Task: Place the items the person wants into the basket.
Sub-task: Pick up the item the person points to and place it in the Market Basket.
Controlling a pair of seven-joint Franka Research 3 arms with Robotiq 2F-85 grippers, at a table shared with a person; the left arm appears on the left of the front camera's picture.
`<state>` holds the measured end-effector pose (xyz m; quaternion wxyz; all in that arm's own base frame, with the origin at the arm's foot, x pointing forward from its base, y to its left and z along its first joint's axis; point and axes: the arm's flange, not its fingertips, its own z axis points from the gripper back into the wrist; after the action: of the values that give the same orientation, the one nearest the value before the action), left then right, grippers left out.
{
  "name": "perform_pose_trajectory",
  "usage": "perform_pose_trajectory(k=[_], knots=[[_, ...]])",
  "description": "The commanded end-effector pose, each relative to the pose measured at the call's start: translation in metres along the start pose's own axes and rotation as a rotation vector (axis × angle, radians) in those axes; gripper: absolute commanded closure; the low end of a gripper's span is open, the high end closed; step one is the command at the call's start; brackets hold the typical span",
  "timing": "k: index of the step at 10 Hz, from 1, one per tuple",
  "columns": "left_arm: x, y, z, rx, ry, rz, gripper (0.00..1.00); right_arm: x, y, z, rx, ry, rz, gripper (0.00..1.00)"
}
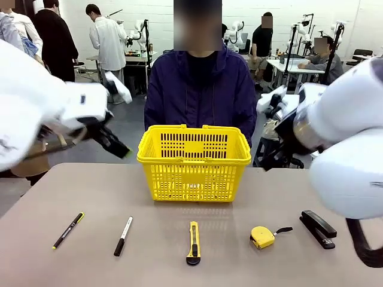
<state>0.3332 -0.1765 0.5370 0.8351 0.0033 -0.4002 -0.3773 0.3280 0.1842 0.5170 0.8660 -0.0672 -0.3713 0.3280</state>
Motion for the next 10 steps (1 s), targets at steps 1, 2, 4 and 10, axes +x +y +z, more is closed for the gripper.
perform_pose_trajectory(k=[1, 2, 4, 10], knots=[[-0.018, -0.009, 0.064, 0.060, -0.006, -0.052, 0.00, -0.030, 0.015, 0.076, -0.056, 0.020, -0.002, 0.00], [-0.006, -0.004, 0.081, 0.059, 0.007, -0.071, 0.00, -0.021, 0.016, 0.102, -0.066, 0.026, 0.009, 0.00], [-0.001, 0.003, 0.102, 0.041, 0.083, -0.090, 0.00, -0.015, 0.021, 0.138, -0.097, 0.063, 0.035, 0.00], [-0.007, 0.001, 0.106, 0.027, 0.105, -0.083, 0.00, -0.020, 0.017, 0.145, -0.089, 0.049, 0.024, 0.00]])
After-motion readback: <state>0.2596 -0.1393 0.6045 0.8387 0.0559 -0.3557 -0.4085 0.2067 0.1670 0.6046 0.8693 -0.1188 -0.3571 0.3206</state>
